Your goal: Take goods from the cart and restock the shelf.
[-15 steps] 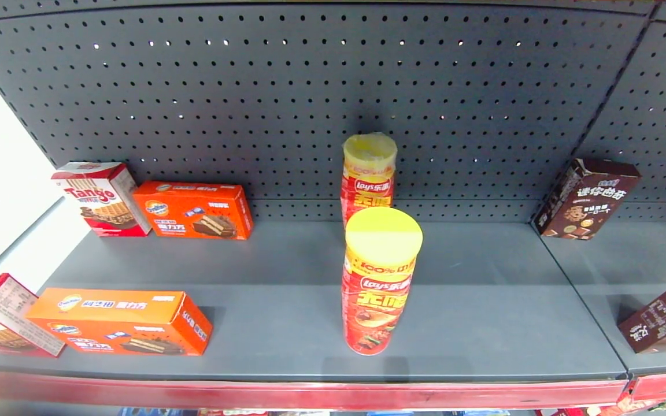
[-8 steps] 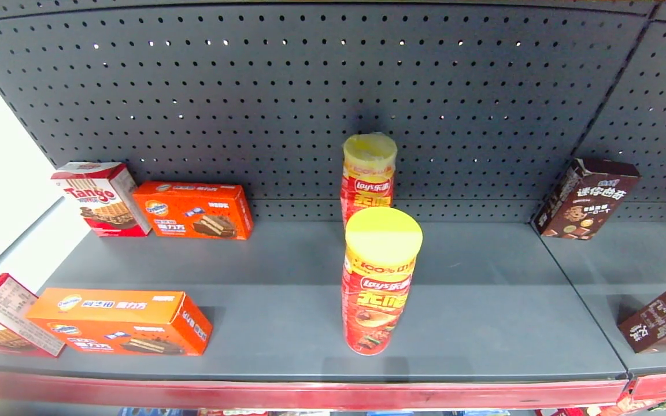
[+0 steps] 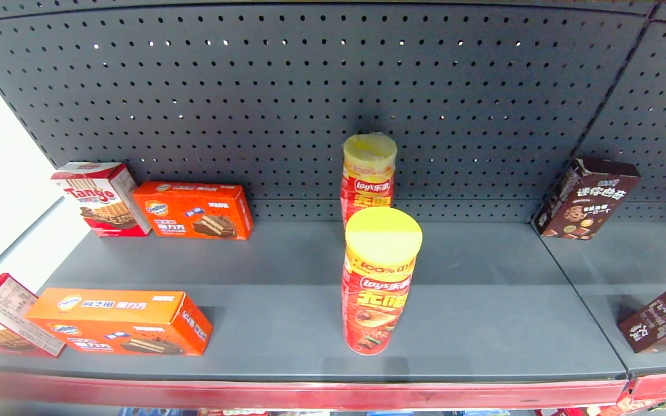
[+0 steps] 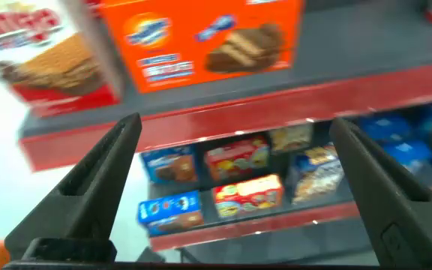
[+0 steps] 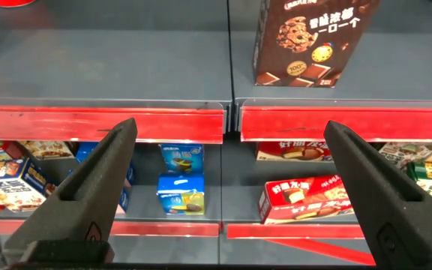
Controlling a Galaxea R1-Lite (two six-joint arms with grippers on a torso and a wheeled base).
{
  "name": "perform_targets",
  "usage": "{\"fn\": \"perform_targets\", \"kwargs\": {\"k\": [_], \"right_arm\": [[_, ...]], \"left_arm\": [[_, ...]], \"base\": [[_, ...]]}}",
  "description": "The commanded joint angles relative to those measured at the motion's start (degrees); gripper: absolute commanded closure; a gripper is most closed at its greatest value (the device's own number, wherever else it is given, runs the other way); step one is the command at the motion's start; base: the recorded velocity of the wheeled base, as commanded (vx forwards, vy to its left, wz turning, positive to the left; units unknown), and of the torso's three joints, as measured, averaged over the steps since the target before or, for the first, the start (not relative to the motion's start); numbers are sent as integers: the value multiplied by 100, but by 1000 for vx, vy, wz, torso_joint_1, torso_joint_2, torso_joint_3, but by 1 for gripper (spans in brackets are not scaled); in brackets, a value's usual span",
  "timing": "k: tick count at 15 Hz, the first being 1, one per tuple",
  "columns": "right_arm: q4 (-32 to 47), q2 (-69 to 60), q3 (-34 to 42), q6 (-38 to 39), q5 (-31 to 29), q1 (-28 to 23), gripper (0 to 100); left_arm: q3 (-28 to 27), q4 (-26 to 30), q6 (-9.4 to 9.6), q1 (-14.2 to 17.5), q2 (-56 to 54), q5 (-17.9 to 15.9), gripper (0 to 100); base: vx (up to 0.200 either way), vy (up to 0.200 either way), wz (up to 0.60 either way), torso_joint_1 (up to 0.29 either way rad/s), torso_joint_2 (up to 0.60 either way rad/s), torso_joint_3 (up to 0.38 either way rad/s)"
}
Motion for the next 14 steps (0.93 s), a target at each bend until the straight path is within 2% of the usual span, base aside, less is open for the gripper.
{"fn": "perform_targets", "kwargs": {"k": [1, 2, 3, 7, 10, 12, 14], "right_arm": [[-1, -2, 0, -2, 2, 2, 0], [-1, -2, 0, -2, 2, 2, 0], [7, -2, 0, -2, 10, -6, 0], [7, -2, 0, -2, 10, 2, 0], [7, -2, 0, 7, 2, 2, 0], [7, -2, 0, 7, 2, 2, 0], [7, -2, 0, 7, 2, 2, 0]], "left_arm": [[-17, 19, -43, 3, -10, 9, 0], [9, -16, -166, 3, -10, 168, 0], [9, -34, -210, 3, -10, 343, 0], [9, -34, -298, 12, -10, 317, 0], [18, -34, -280, 12, -10, 291, 0], [9, -25, -359, 12, -10, 335, 0], [9, -25, -421, 12, -10, 335, 0]], "base": [[0, 0, 0, 0, 0, 0], [0, 0, 0, 0, 0, 0], [0, 0, 0, 0, 0, 0], [0, 0, 0, 0, 0, 0], [0, 0, 0, 0, 0, 0], [-200, 0, 0, 2, 10, -2], [0, 0, 0, 0, 0, 0]]}}
